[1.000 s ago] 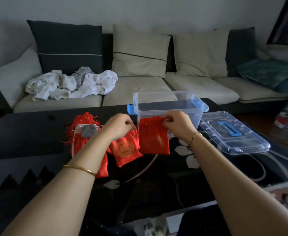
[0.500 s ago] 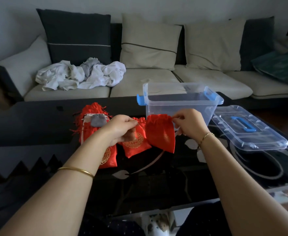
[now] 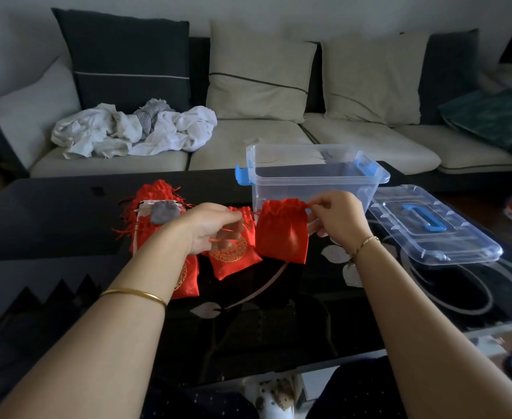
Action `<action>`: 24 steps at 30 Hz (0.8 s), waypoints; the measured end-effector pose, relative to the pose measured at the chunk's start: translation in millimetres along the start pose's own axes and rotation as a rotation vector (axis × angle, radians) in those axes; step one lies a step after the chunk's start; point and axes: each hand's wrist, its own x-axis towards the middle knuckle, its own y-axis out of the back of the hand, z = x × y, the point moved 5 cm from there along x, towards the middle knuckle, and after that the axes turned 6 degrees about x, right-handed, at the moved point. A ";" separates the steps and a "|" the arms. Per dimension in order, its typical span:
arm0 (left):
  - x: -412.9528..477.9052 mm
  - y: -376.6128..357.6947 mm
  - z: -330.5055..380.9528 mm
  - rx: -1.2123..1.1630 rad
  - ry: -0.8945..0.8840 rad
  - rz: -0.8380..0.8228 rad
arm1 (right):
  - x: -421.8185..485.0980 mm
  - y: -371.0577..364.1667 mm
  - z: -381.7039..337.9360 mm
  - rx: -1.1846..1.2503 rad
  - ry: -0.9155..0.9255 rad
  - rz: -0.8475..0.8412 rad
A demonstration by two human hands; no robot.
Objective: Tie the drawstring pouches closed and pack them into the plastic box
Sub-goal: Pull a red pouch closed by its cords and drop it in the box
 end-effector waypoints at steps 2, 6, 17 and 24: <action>-2.2 3.6 -0.1 -0.050 0.013 0.021 | 0.2 2.1 1.3 -0.032 -0.005 0.005; -2.4 8.9 2.8 -0.030 -0.014 0.124 | -1.6 7.5 2.7 -0.138 -0.002 -0.004; -7.9 24.7 12.0 0.326 -0.187 0.316 | -15.5 4.5 19.8 0.794 -0.536 -0.184; -8.3 28.5 14.3 0.582 -0.150 0.414 | -14.1 -10.2 21.5 1.148 -0.721 -0.024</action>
